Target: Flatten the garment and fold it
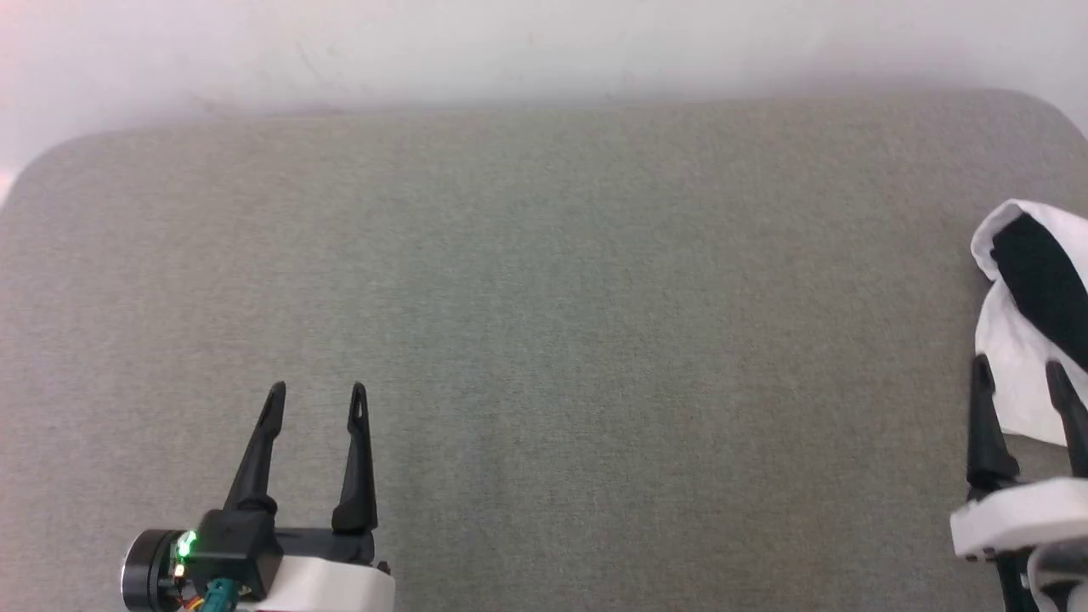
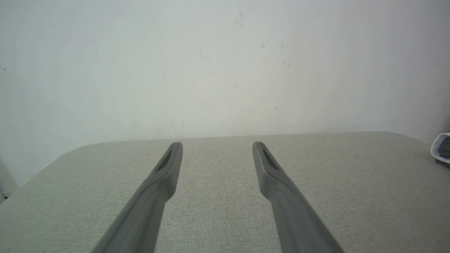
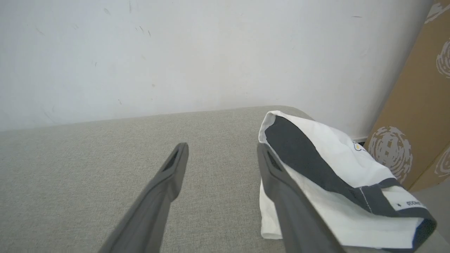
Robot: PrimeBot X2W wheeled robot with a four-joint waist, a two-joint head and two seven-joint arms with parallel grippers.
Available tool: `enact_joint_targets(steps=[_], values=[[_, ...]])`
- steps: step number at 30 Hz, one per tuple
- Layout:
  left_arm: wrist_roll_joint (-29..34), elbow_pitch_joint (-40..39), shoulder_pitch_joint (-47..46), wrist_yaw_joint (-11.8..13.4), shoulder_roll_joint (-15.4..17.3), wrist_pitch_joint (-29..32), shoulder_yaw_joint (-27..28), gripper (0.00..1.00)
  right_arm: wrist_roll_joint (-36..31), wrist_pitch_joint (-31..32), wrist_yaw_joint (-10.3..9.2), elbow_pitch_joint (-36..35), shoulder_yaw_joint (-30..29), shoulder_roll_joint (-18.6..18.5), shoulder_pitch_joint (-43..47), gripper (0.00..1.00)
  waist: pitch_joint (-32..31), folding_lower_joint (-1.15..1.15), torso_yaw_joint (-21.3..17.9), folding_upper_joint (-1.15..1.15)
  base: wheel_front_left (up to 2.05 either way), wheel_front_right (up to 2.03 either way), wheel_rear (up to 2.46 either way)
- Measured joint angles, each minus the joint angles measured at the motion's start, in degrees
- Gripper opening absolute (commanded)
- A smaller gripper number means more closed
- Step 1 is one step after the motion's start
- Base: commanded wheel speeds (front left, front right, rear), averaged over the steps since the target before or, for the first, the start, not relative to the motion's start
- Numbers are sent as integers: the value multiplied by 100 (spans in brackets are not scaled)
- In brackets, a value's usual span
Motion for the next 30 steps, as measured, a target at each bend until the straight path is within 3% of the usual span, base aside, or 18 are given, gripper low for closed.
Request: enact_joint_targets(steps=[6, 12, 30], values=[[243, 105, 133, 100, -20, 0, -36, 100, 127, -282, -1, 296, -46, -2, 302, 100, -267, 0, 158, 0, 0, 0, 0], [365, 374, 345, 230, -21, 0, -60, 100, -10, -490, 0, 446, 330, -1, 496, 100, -581, 0, 255, 0, 0, 0, 0], [183, 770, 857, 223, -99, 0, -86, 100, 86, -591, -1, 645, 803, -1, 917, 100, -1427, 0, 374, 0, 0, 0, 0]])
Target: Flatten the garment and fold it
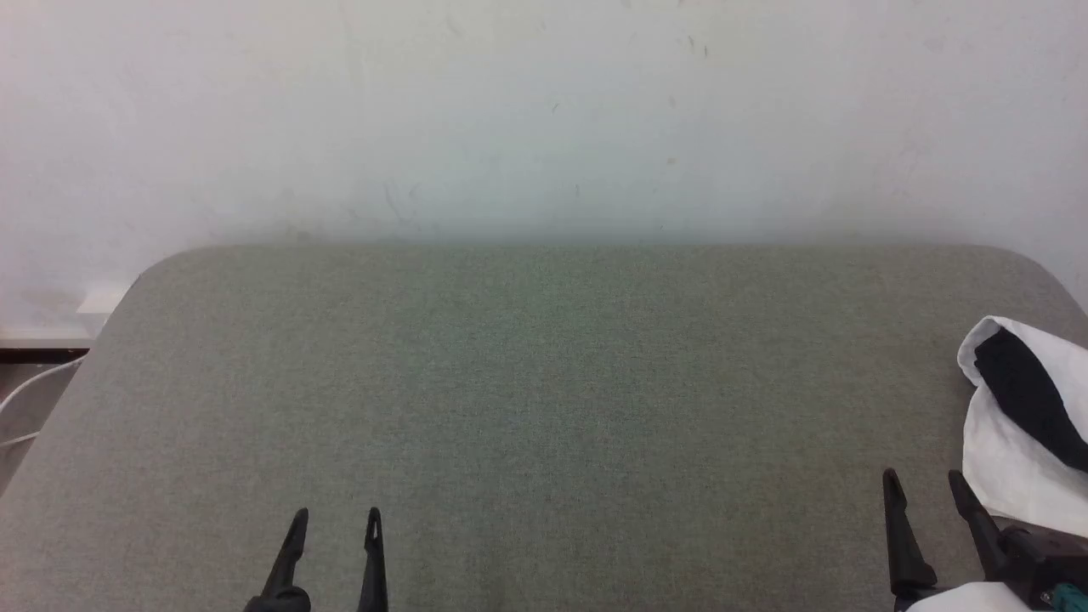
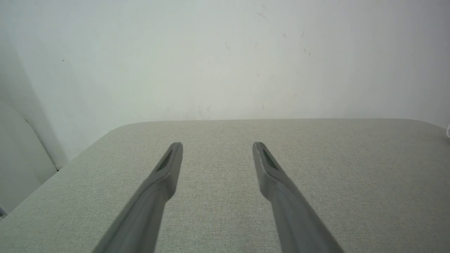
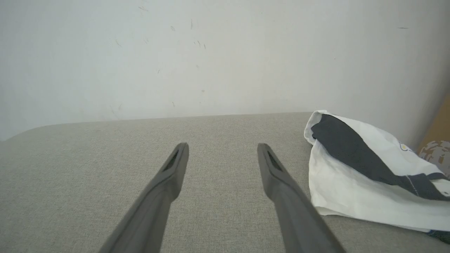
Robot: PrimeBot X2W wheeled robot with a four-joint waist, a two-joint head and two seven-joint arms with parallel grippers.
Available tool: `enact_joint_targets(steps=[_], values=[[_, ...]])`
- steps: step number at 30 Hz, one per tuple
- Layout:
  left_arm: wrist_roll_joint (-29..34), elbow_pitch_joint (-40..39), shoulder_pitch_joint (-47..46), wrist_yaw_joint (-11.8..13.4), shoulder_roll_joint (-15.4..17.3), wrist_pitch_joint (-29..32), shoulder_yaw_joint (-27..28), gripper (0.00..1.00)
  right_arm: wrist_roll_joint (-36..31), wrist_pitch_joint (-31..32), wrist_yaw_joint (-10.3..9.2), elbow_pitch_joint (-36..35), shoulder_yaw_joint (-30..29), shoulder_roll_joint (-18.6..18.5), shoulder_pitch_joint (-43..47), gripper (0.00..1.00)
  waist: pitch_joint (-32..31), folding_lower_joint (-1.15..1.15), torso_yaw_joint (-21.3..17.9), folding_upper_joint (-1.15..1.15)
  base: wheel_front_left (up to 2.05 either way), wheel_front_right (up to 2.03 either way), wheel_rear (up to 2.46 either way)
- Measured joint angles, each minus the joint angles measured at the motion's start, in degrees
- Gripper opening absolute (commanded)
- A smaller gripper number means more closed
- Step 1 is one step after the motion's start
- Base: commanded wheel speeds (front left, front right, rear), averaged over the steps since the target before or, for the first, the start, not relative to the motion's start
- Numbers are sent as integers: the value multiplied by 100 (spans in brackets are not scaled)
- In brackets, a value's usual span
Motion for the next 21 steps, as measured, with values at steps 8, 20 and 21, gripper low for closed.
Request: enact_joint_targets(steps=[8, 20, 21], values=[[-108, 134, 12, -157, -44, 0, -16, 100, 13, -1, 0, 20, 20, 1, 27, 100, -4, 0, -110, 0, 0, 0, 0], [-254, 204, -2, -246, -113, 9, -3, 0, 5, 7, 1, 0, -5, -3, 24, 0, 191, 4, -169, 0, 0, 0, 0], [-254, 204, -2, -246, -113, 9, -4, 0, 5, 7, 1, 0, -5, -3, 24, 0, 192, 3, -169, 0, 0, 0, 0]])
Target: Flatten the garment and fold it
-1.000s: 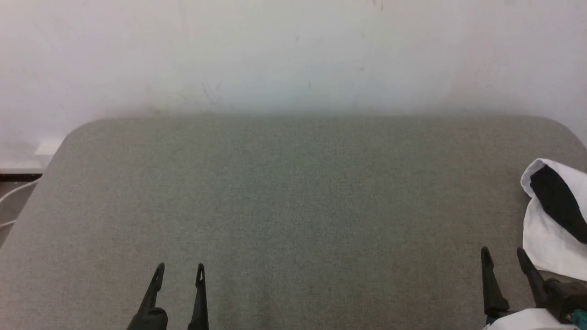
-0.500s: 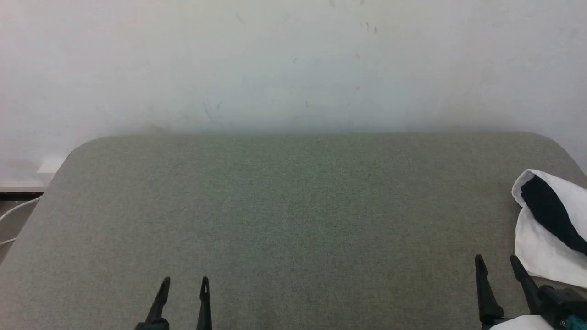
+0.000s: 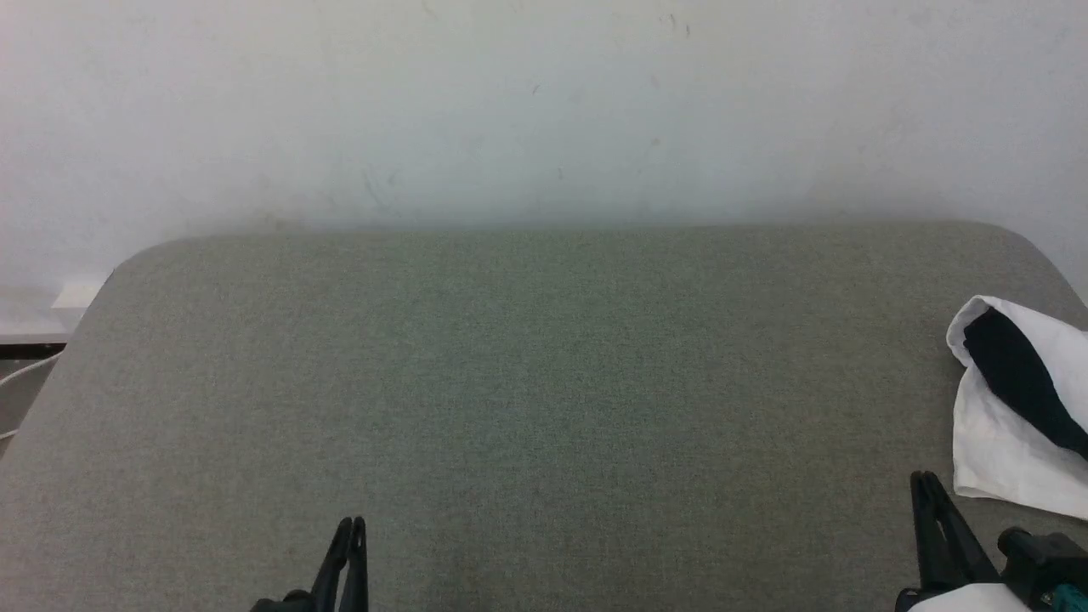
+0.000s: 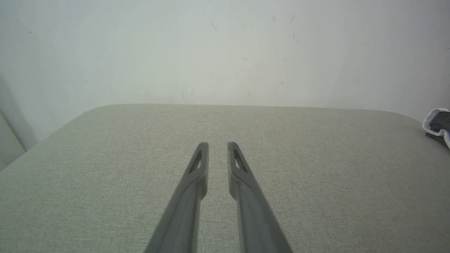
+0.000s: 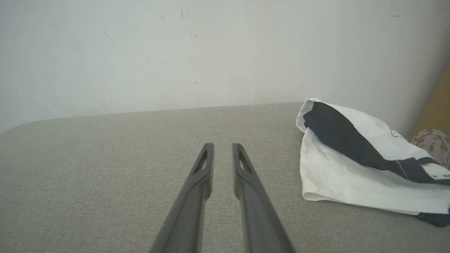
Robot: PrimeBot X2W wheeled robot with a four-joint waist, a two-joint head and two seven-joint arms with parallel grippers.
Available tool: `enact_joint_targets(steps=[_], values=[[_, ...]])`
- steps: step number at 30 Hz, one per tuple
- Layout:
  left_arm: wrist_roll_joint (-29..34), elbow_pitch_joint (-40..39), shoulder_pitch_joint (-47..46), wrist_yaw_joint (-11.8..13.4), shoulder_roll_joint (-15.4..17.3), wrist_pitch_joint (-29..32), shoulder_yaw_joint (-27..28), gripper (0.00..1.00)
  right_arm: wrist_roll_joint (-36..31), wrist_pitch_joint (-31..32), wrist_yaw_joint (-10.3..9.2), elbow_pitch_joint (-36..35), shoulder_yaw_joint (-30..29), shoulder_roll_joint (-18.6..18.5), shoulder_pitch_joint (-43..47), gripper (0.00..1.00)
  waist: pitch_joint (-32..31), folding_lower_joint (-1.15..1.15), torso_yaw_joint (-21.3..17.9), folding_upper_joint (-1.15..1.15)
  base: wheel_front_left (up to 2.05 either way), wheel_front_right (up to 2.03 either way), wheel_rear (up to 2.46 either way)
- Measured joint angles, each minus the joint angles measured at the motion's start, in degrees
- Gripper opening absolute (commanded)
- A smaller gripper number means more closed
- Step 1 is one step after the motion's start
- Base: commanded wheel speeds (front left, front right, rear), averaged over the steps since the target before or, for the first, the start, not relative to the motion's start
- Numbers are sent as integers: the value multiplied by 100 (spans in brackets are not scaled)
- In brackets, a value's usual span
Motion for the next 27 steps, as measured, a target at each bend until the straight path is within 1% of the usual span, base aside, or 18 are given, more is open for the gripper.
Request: enact_joint_targets(steps=[27], values=[[60, -23, -187, -13, -12, 261, 77, 0, -92, 250, 0, -166, 124, 0, -83, 0, 122, 0, -28, 0, 0, 0, 0]])
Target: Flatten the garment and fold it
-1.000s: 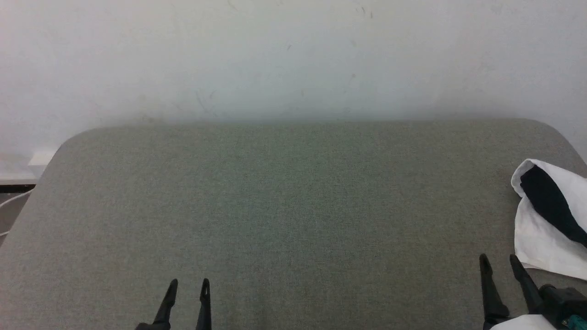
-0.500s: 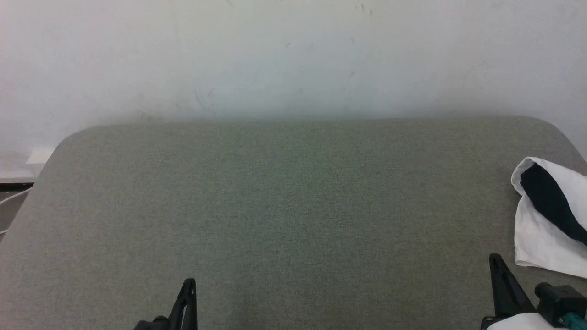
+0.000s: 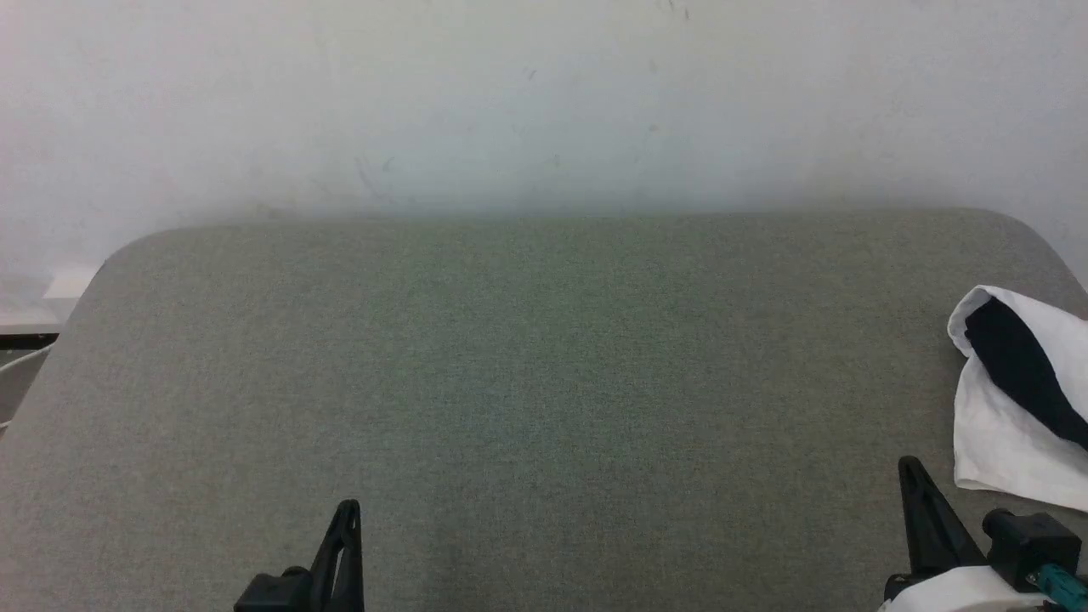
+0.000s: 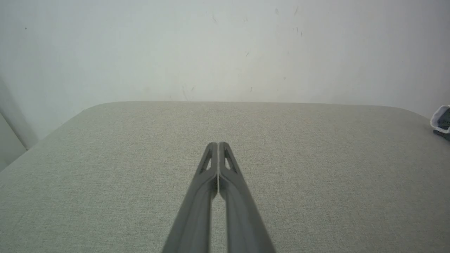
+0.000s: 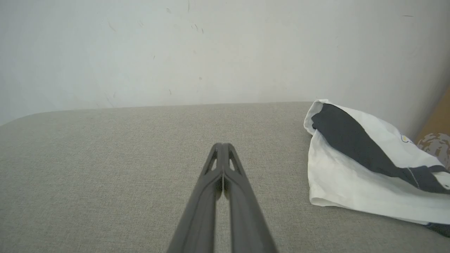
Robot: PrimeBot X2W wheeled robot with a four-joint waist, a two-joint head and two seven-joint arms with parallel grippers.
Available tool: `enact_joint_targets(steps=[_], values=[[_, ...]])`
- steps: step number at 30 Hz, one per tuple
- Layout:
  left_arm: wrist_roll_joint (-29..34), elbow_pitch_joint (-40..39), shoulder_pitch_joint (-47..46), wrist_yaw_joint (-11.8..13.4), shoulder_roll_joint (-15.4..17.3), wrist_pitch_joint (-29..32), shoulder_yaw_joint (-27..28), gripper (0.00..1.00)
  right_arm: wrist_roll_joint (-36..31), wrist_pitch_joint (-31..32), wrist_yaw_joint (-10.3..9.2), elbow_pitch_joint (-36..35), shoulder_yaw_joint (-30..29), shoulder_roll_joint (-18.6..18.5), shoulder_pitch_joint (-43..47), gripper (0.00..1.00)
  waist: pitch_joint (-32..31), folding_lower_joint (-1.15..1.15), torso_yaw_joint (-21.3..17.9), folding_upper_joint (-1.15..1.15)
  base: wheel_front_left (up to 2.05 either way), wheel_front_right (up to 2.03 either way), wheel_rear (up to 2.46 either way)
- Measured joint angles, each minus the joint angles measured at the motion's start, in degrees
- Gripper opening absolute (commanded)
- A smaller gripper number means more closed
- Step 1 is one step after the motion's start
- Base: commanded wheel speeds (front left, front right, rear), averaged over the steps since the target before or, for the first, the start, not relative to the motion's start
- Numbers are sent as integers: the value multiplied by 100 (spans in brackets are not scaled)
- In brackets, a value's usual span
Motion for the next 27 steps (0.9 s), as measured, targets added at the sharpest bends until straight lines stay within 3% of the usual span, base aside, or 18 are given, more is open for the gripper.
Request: enact_joint_targets(steps=[27], values=[[153, -36, -247, -91, -14, 303, 119, 0, -145, 264, 0, -210, 163, 0, -163, 0, 134, -1, -30, 0, 0, 0, 0]])
